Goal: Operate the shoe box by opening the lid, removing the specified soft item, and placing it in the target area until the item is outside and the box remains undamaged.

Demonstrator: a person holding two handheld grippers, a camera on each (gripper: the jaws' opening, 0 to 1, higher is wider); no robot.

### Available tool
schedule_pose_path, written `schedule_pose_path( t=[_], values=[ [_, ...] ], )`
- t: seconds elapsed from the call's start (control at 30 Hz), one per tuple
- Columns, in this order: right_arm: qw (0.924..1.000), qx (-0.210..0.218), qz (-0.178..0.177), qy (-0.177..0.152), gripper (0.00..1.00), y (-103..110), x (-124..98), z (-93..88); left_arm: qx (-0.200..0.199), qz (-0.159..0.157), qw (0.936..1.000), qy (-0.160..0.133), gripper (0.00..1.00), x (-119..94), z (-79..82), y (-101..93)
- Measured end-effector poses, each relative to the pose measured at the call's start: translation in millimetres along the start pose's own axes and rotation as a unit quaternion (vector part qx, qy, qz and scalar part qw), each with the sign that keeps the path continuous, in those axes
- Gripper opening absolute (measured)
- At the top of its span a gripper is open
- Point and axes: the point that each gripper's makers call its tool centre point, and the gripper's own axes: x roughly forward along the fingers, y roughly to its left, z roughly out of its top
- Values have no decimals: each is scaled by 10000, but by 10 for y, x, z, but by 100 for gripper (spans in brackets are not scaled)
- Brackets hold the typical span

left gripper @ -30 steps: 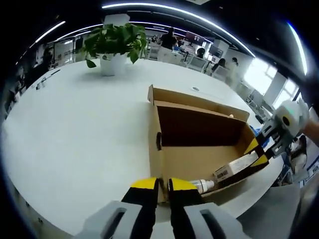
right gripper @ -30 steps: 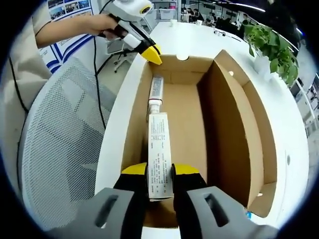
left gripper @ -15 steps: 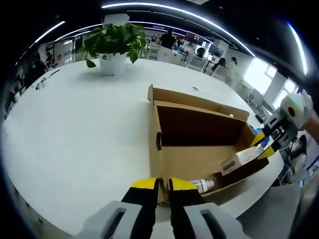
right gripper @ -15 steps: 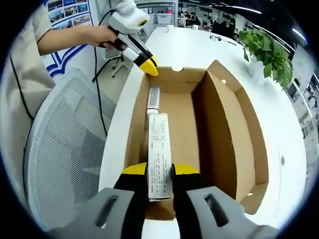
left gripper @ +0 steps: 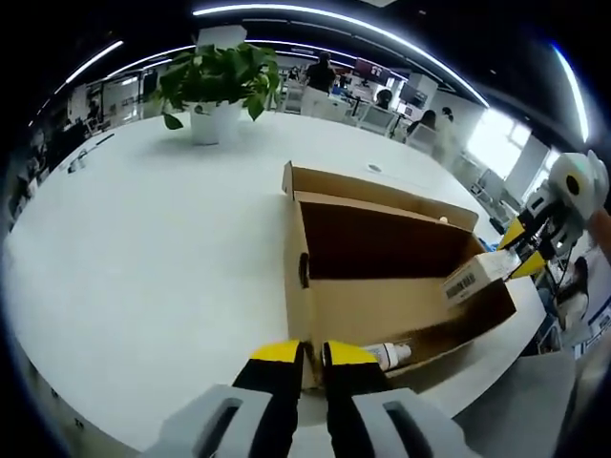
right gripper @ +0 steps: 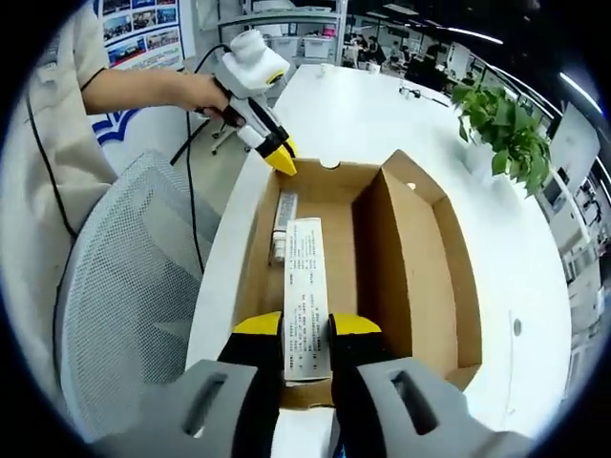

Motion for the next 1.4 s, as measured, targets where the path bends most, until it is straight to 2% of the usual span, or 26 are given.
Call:
schedule_pose_path(
  t=[0.5,1.03,1.4],
  values=[
    [9998,-115,-139,-44,15,-137,-333,-38,-20,5,10000,27,8,6,-4,1],
    [9993,22,-378,11,15,-326,-696,-317,35,14,9999,105,8,5,-13,-2],
    [9984,142,-542,61,15,-479,-963,-603,100,-5,9997,224,9,26,-11,7]
  ],
)
